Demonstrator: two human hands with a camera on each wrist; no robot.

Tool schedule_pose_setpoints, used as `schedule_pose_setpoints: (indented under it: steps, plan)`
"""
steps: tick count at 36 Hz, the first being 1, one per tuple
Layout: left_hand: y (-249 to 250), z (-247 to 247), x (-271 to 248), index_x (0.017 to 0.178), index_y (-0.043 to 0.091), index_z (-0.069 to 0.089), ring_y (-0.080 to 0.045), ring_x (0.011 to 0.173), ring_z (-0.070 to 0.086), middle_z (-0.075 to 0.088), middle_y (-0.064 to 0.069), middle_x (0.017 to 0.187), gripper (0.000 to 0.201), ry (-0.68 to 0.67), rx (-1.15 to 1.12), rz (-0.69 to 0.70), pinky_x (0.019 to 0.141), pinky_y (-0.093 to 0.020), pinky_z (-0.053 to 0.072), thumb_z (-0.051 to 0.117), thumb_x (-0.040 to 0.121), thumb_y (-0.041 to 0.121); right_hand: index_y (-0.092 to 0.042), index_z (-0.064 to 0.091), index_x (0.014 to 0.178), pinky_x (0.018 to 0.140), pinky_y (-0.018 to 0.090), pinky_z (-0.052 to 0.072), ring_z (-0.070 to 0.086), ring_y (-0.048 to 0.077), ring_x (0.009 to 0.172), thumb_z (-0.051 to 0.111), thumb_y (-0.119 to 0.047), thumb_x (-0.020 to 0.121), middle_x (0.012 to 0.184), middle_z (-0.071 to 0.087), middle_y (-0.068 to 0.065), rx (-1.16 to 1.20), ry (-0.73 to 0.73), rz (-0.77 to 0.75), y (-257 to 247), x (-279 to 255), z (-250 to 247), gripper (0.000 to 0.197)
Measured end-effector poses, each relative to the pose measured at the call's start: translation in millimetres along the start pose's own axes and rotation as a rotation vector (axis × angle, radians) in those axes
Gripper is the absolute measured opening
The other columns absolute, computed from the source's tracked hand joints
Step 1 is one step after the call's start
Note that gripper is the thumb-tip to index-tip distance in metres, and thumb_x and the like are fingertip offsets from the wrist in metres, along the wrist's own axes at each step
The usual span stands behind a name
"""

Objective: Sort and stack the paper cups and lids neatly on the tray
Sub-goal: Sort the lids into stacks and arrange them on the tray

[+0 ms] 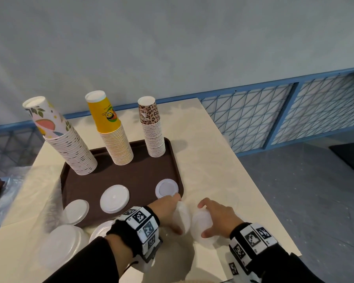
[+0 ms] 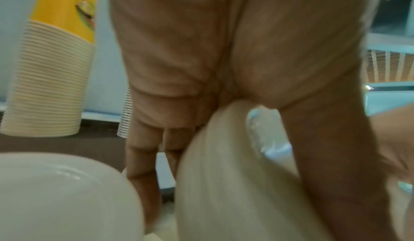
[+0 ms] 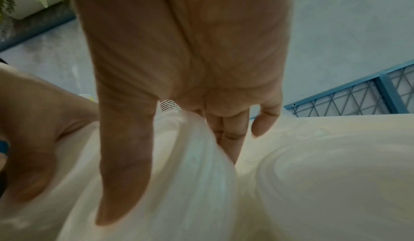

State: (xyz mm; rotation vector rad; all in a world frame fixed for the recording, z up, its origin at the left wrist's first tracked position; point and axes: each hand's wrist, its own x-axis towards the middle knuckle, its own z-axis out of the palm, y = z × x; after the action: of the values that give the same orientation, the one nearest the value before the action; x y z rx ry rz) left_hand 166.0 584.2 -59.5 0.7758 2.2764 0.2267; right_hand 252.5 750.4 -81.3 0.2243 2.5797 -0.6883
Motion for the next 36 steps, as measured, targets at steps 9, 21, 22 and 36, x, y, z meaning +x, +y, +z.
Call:
schedule_pose_setpoints:
  steps: [9, 21, 22, 36]
  plan:
    - [-19.0, -23.1, -7.9, 0.127, 0.016, 0.037, -0.023, 0.117, 0.050, 0.045, -0.003, 0.126, 0.066, 0.159, -0.330, 0.082, 0.098, -0.038, 0.046, 0.075, 0.074, 0.032, -0.025, 0.045, 0.111, 0.083, 0.027, 0.039, 0.049, 0.014, 0.095, 0.069, -0.030, 0.078, 0.106, 0.053, -0.004, 0.171, 0.003, -0.053, -11.5, 4.8, -16.5, 0.041]
    - [-142.8, -81.7, -47.2, 0.136, 0.008, 0.030, -0.030, 0.107, 0.052, 0.045, -0.014, 0.124, 0.052, 0.576, -0.795, -0.359, 0.064, -0.030, 0.056, 0.055, 0.091, 0.018, -0.016, 0.046, 0.119, 0.077, 0.026, 0.037, 0.053, 0.018, 0.091, 0.058, -0.028, 0.088, 0.104, 0.056, 0.003, 0.357, 0.222, 0.010, -41.5, 13.9, -31.3, 0.035]
    - [-160.3, -81.8, -51.0, 0.135, 0.008, 0.033, -0.033, 0.108, 0.053, 0.048, -0.015, 0.124, 0.051, 0.592, -0.823, -0.410, 0.069, -0.034, 0.055, 0.056, 0.091, 0.018, -0.017, 0.046, 0.118, 0.077, 0.026, 0.038, 0.055, 0.019, 0.091, 0.058, -0.029, 0.089, 0.104, 0.057, 0.003, 0.368, 0.228, 0.011, -44.6, 14.3, -32.3, 0.034]
    - [-254.4, -54.7, -73.2, 0.109, 0.004, 0.047, -0.031, 0.100, 0.044, 0.043, -0.017, 0.110, 0.019, 0.382, -0.963, -0.652, 0.061, -0.036, 0.048, 0.051, 0.091, 0.008, -0.018, 0.045, 0.116, 0.064, 0.029, 0.051, 0.056, 0.027, 0.100, 0.060, -0.031, 0.087, 0.115, 0.054, 0.011, 0.591, 0.132, 0.167, -53.6, 34.4, -25.8, 0.034]
